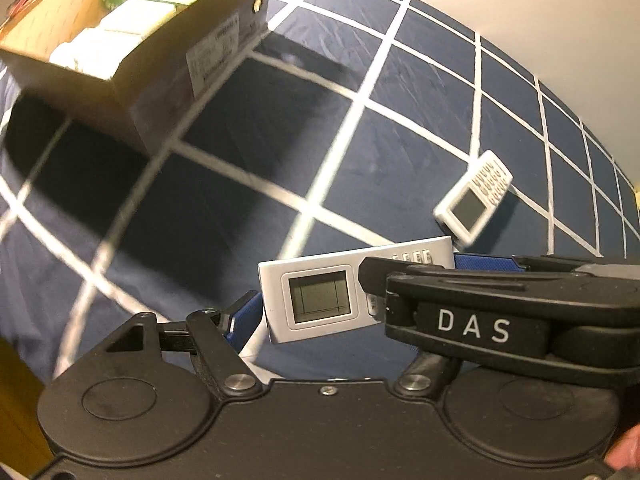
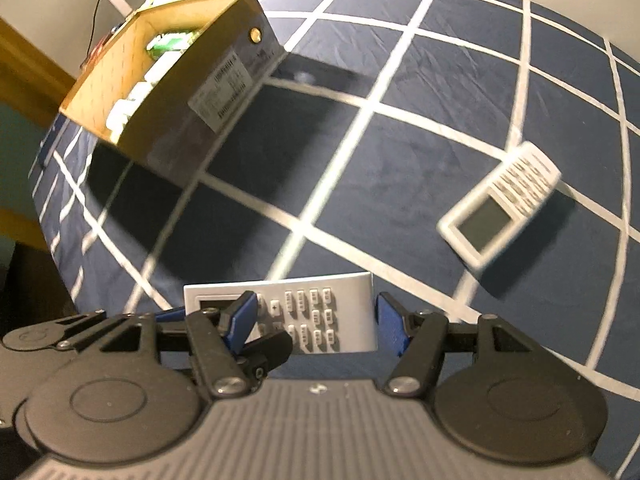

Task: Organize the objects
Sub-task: 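Carry the handset remote with both grippers toward the cardboard box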

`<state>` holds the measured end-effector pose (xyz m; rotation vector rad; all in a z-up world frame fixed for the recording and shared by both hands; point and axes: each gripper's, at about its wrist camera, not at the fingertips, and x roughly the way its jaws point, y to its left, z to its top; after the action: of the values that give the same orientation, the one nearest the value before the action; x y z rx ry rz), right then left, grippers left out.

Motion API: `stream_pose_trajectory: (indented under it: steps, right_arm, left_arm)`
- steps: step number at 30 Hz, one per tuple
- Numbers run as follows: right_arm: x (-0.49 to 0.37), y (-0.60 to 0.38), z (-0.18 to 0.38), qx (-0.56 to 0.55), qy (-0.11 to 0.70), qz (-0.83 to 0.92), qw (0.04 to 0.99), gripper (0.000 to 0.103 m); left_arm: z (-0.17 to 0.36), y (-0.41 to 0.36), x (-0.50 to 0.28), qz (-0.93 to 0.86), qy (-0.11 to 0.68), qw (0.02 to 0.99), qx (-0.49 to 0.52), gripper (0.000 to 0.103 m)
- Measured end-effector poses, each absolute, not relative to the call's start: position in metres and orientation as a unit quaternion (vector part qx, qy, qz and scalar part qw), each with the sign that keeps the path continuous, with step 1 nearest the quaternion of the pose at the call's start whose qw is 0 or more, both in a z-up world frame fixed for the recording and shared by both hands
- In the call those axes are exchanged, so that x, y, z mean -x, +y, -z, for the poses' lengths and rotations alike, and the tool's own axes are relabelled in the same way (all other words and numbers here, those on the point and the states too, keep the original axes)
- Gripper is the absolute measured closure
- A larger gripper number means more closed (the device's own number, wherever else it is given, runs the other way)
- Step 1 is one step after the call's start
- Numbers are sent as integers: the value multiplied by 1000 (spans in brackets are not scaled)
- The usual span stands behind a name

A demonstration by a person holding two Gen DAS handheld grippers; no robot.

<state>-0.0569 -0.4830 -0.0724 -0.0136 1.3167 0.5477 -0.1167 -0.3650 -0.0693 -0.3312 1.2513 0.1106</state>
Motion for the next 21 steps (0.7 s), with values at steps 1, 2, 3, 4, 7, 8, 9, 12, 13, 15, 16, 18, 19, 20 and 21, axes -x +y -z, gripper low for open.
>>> stream_pose_trajectory:
  steps: [1,2,3,4,7,8,9,12,13,15,16,18,19,20,21]
  right_arm:
    - [55,-475,70,3,604,-247,758,39]
    - [53,-467,67,-1,603,-243,760,39]
    - [51,-458,63,-6,601,-239,763,39]
    - [49,-450,60,-11,600,-234,765,39]
    - [43,-425,48,-25,595,-219,773,39]
    - [41,-417,44,-29,593,-214,776,39]
    - [39,-409,40,-33,591,-210,778,39]
    - [33,-386,29,-41,587,-196,785,39]
    - [32,-380,26,-44,585,-191,787,39]
    - [29,-366,19,-49,582,-180,791,39]
    - [28,-360,16,-52,581,-175,793,39]
    - [25,-348,10,-60,577,-164,798,39]
    - [24,-342,8,-63,575,-160,800,39]
    - [23,-337,7,-66,573,-156,802,39]
    - [21,-330,5,-69,572,-151,803,39]
  left_arm:
    - [67,-356,113,-46,584,796,151,32]
    - [63,-346,109,-41,584,798,146,32]
    - [59,-338,105,-37,584,799,141,32]
    - [55,-329,101,-31,584,800,136,32]
    - [43,-302,88,-15,582,803,122,32]
    - [39,-293,84,-9,581,805,117,32]
    - [36,-285,80,-4,580,806,113,32]
    - [25,-261,70,12,578,809,104,32]
    - [22,-254,67,17,578,810,102,32]
    - [15,-240,61,29,576,811,95,32]
    - [12,-234,59,34,575,812,92,32]
    - [7,-221,52,45,573,814,83,32]
    - [5,-216,49,50,572,815,80,32]
    - [3,-210,46,55,572,815,77,32]
    - [2,-205,44,59,571,815,74,32]
